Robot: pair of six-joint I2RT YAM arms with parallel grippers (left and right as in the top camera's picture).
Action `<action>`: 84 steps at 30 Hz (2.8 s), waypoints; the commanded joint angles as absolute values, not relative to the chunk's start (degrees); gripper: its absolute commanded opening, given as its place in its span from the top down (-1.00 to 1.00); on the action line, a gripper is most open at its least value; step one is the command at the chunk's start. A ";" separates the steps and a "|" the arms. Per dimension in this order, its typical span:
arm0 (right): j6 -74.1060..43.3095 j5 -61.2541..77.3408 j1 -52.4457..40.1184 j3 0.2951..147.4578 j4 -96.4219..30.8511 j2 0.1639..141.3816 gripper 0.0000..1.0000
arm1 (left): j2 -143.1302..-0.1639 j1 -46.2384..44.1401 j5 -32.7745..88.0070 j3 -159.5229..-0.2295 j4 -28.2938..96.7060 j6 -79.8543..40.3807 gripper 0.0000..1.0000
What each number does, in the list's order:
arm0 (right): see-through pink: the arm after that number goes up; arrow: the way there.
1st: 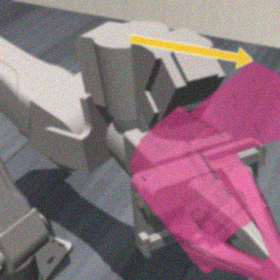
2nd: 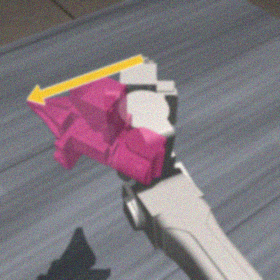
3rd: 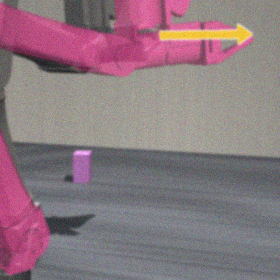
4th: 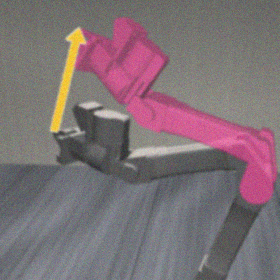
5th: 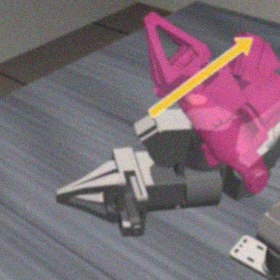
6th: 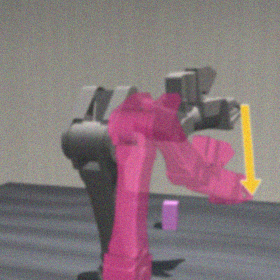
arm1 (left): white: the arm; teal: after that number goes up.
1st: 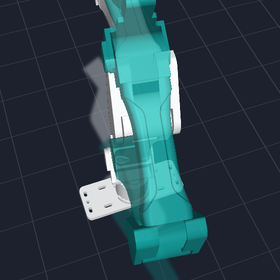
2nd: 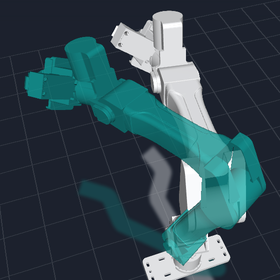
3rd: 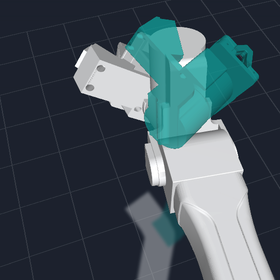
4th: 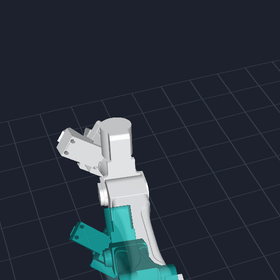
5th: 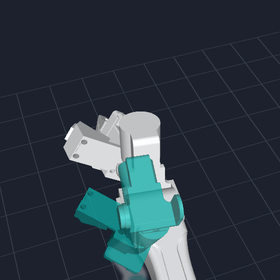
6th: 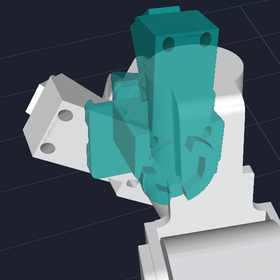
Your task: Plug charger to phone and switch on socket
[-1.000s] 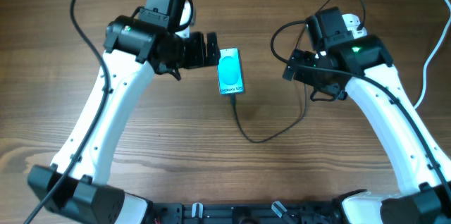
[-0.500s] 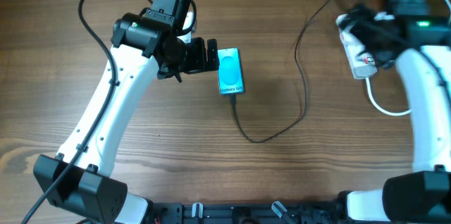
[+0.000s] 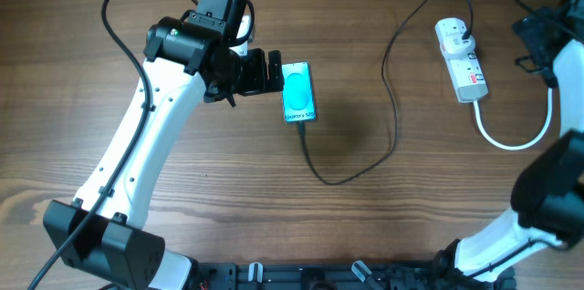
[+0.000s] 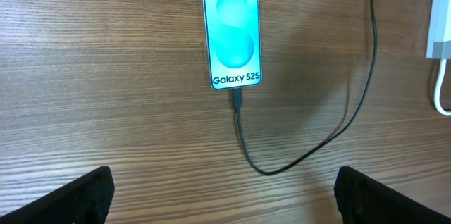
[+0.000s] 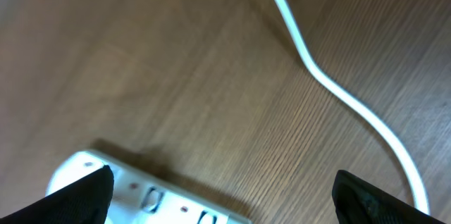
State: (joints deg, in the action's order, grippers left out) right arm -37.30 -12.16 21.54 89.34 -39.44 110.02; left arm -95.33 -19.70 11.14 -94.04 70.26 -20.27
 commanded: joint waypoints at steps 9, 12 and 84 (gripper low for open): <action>-32.95 -1.13 21.65 88.64 -36.73 124.75 -0.99 | -95.31 -19.49 10.59 -93.97 70.13 -19.97 -1.00; -32.73 -1.08 21.37 88.64 -36.91 124.84 -0.99 | -95.31 -19.49 10.59 -93.97 70.13 -19.97 -1.00; -27.31 2.61 16.93 87.02 -56.62 87.31 -0.99 | -95.31 -19.49 10.59 -93.97 70.13 -19.97 -1.00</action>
